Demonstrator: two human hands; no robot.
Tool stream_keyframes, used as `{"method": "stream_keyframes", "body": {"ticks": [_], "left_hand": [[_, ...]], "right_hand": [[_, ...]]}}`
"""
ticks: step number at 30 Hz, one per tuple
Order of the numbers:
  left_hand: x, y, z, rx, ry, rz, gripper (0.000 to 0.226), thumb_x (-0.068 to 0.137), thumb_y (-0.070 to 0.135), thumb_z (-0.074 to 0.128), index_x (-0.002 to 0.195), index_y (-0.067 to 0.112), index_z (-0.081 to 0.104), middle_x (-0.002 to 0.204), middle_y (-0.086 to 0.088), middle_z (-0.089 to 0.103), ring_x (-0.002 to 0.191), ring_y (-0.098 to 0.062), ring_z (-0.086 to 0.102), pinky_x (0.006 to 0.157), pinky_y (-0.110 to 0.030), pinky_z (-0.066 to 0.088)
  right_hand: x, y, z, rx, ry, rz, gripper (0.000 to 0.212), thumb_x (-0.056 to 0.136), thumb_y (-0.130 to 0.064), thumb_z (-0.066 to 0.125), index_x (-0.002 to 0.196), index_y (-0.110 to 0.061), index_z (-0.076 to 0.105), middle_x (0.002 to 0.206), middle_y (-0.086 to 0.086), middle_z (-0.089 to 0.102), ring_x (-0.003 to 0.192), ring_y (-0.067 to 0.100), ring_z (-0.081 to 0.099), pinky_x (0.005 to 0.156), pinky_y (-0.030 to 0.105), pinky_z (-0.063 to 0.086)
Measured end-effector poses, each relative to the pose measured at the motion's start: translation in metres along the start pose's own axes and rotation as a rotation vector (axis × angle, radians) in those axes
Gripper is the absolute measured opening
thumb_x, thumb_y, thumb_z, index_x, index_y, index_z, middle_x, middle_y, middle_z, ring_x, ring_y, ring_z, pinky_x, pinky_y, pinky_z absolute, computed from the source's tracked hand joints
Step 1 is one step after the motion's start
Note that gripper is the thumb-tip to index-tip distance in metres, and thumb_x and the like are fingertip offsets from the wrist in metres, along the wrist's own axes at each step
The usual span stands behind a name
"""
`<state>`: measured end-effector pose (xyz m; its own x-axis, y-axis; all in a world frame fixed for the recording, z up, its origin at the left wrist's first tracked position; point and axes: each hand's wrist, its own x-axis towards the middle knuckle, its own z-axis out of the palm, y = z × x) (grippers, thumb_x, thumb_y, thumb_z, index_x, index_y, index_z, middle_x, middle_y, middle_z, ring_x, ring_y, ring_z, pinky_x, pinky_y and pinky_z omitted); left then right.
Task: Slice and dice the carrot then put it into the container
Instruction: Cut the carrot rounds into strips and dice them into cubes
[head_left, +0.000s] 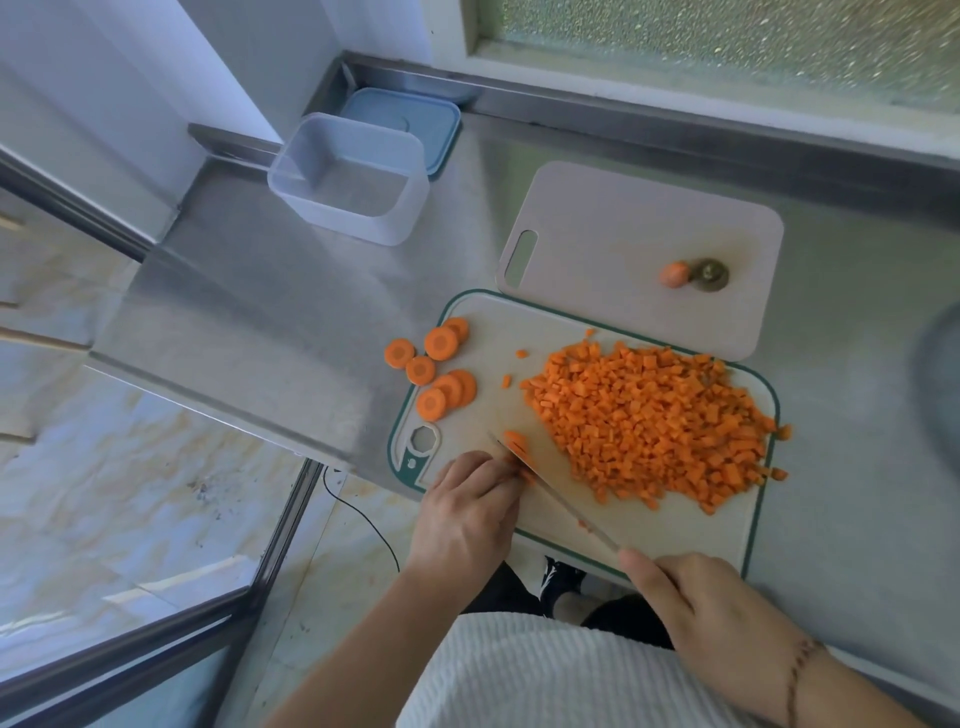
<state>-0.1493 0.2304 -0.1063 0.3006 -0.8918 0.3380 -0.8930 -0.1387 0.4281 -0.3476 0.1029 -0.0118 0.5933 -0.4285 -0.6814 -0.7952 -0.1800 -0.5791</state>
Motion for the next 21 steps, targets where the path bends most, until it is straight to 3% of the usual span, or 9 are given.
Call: {"method": "stream_keyframes", "body": {"ticks": [5,9,15,21], "left_hand": [[-0.002,0.002,0.000,-0.068,0.026,0.001,0.009,0.085,0.000,0.075,0.088,0.008,0.077,0.099,0.000,0.073,0.096,-0.021,0.065,0.084,-0.030,0.056],[-0.001,0.002,0.000,-0.093,0.034,-0.010,0.009,0.086,-0.001,0.074,0.091,0.007,0.078,0.101,-0.001,0.073,0.098,-0.022,0.067,0.088,-0.030,0.055],[0.000,0.007,0.001,-0.125,0.040,0.001,0.012,0.086,-0.004,0.074,0.092,0.005,0.078,0.102,-0.003,0.072,0.098,-0.024,0.068,0.087,-0.030,0.056],[-0.004,0.005,0.001,-0.106,0.023,-0.058,0.010,0.094,0.008,0.067,0.089,0.005,0.075,0.098,-0.005,0.069,0.092,-0.025,0.067,0.076,-0.035,0.058]], "right_hand": [[-0.006,-0.002,0.002,0.036,-0.067,0.032,0.065,0.089,-0.061,0.028,0.039,-0.026,0.053,0.040,-0.019,0.050,0.049,-0.004,0.050,0.056,0.014,0.039],[0.004,0.000,0.010,-0.069,-0.039,0.031,0.067,0.077,-0.075,0.014,0.053,-0.020,0.043,0.044,-0.002,0.045,0.048,0.007,0.045,0.052,0.022,0.036],[0.018,-0.014,0.020,-0.039,-0.001,-0.015,0.066,0.085,-0.072,0.018,0.055,-0.017,0.040,0.045,-0.003,0.041,0.044,0.007,0.042,0.058,0.030,0.043],[-0.004,-0.012,0.010,0.015,-0.002,-0.025,0.060,0.085,-0.065,0.024,0.049,-0.019,0.037,0.038,-0.009,0.045,0.045,0.002,0.045,0.052,0.018,0.037]]}}
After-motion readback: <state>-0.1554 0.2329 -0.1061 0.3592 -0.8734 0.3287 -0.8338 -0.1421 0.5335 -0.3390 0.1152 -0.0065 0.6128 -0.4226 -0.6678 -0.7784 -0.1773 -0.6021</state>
